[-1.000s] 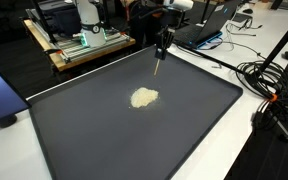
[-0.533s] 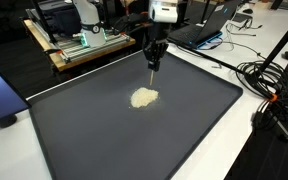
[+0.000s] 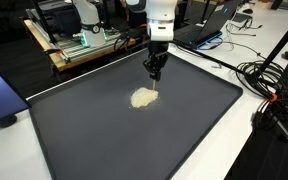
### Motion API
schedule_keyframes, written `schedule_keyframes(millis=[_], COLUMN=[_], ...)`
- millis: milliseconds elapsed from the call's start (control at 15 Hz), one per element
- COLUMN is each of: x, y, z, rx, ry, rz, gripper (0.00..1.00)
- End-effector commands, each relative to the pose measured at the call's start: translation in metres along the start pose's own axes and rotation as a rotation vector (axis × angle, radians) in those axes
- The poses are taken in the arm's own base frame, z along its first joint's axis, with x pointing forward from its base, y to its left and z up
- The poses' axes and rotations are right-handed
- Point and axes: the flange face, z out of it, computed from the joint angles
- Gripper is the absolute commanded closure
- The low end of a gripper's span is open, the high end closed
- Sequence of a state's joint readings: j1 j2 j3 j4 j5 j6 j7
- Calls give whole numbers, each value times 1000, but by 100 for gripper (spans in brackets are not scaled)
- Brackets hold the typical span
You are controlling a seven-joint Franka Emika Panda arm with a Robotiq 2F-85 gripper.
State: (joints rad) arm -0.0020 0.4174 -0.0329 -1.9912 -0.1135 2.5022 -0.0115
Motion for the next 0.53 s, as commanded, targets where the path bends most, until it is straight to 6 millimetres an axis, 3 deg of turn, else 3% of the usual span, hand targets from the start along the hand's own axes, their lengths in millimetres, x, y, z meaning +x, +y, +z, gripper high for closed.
schedule_keyframes(millis=[0, 467], x=[9, 11], y=[6, 5], z=[10, 28], rx=[20, 14], ry=[-8, -57], rz=[9, 1], gripper=[97, 97])
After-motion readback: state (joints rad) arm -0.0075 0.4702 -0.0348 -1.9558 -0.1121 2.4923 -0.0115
